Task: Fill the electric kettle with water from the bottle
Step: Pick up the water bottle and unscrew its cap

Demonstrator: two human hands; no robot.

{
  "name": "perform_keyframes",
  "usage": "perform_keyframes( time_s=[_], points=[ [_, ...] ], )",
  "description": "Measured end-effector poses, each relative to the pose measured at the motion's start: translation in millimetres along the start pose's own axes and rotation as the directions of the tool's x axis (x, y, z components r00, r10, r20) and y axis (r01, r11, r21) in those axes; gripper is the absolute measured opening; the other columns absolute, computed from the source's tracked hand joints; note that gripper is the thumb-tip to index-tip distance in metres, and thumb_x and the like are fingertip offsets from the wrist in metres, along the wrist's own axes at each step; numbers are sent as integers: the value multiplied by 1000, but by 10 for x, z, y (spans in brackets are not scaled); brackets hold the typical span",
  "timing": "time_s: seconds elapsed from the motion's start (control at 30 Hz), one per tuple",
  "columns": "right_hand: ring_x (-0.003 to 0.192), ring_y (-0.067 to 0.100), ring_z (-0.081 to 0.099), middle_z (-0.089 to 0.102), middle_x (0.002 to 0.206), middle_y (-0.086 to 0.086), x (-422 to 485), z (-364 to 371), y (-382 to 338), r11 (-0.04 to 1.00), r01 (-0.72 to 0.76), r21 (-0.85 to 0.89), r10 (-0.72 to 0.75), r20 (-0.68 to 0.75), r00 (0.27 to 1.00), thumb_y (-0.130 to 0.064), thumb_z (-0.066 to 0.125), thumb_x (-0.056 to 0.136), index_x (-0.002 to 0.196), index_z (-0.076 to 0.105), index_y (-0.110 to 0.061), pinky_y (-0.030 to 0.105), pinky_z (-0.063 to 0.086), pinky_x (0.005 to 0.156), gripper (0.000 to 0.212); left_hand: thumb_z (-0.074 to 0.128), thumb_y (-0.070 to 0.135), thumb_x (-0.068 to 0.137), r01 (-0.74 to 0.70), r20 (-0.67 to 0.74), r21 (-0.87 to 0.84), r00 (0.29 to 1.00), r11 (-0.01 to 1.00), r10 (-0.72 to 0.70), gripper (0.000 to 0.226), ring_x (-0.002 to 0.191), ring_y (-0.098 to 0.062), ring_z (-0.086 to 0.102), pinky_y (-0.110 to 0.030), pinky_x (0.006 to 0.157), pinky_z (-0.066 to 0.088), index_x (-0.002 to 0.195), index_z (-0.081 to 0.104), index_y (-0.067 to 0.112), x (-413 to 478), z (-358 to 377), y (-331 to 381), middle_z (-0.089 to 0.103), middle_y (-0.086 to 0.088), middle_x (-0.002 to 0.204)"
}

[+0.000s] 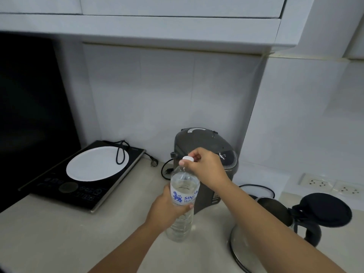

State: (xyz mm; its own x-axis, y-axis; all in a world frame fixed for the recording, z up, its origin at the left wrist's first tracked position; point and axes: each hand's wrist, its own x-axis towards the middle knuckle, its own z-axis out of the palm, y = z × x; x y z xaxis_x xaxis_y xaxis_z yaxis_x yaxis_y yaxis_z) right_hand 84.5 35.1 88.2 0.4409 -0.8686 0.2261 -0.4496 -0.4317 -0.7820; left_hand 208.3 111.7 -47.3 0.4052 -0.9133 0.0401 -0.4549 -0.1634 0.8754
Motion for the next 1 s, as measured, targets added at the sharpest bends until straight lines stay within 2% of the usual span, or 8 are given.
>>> perform_keyframes(
  time_s=[0.07, 0.17, 0.27, 0.47, 0.63, 0.77, 0.9, 1.0],
  points=[
    [79, 10, 63, 69, 91, -1, 16, -22, -5, 999, 8, -36, -7, 26, 1000, -38, 78, 80, 99, 67, -15, 25, 52, 71, 31, 79, 65, 59, -16, -5, 40, 1000, 999, 17, 79, 92, -5, 70, -31, 84, 60, 125, 45, 37, 12, -2, -35, 70, 16, 102],
    [86, 13, 63, 68, 96, -2, 23, -54, -13, 991, 60, -122, -53, 59, 997, -35, 73, 85, 103, 68, -16, 25, 50, 74, 27, 81, 60, 65, -35, -22, 79, 999, 996, 37, 73, 89, -2, 69, -22, 79, 58, 124, 46, 38, 15, 14, -64, 70, 17, 99],
    [96, 15, 63, 68, 106, -2, 38, -106, -5, 980, 110, -167, -89, 132, 987, -30, 66, 91, 114, 68, -17, 29, 50, 83, 27, 79, 66, 60, -36, -4, 65, 999, 997, 36, 79, 86, -4, 72, -27, 79, 60, 127, 46, 39, 51, 19, -109, 71, 18, 99],
    [116, 17, 59, 66, 126, 1, 64, -129, 12, 988, 106, -112, -76, 246, 966, -22, 56, 98, 133, 59, -21, 31, 46, 99, 35, 84, 60, 62, -29, 41, 25, 999, 999, 28, 79, 86, -5, 74, -29, 82, 61, 127, 46, 39, 84, -17, -139, 73, 17, 101],
    [117, 15, 59, 65, 128, 0, 66, -95, -88, 972, 151, -177, -103, 254, 962, -26, 59, 95, 130, 63, -21, 22, 41, 90, 35, 88, 52, 65, -6, 53, -11, 999, 1000, 7, 79, 96, -3, 70, -30, 87, 60, 130, 46, 38, 49, -69, -139, 72, 16, 106],
    [113, 19, 57, 58, 123, 4, 75, -99, -142, 946, 185, -265, -135, 196, 971, -33, 70, 87, 122, 69, -20, 23, 38, 88, 38, 88, 48, 67, 9, 65, -24, 998, 1000, -7, 77, 91, -6, 72, -32, 86, 60, 131, 47, 35, 38, -68, -113, 72, 14, 106],
    [120, 23, 56, 58, 133, 9, 51, -46, -162, 949, 169, -268, -118, 196, 974, -20, 64, 92, 125, 67, -15, 20, 41, 84, 34, 88, 48, 67, 23, 63, -22, 998, 999, -22, 78, 93, -9, 72, -34, 88, 60, 133, 47, 34, 22, -58, -114, 72, 13, 107],
    [128, 25, 51, 55, 138, 10, 7, -42, -178, 930, 202, -307, -132, 234, 963, -11, 55, 96, 130, 64, -15, 23, 38, 94, 35, 88, 47, 68, 31, 59, -20, 998, 999, -30, 79, 94, -10, 72, -33, 88, 59, 133, 46, 33, 14, -56, -98, 72, 13, 108]
  ],
)
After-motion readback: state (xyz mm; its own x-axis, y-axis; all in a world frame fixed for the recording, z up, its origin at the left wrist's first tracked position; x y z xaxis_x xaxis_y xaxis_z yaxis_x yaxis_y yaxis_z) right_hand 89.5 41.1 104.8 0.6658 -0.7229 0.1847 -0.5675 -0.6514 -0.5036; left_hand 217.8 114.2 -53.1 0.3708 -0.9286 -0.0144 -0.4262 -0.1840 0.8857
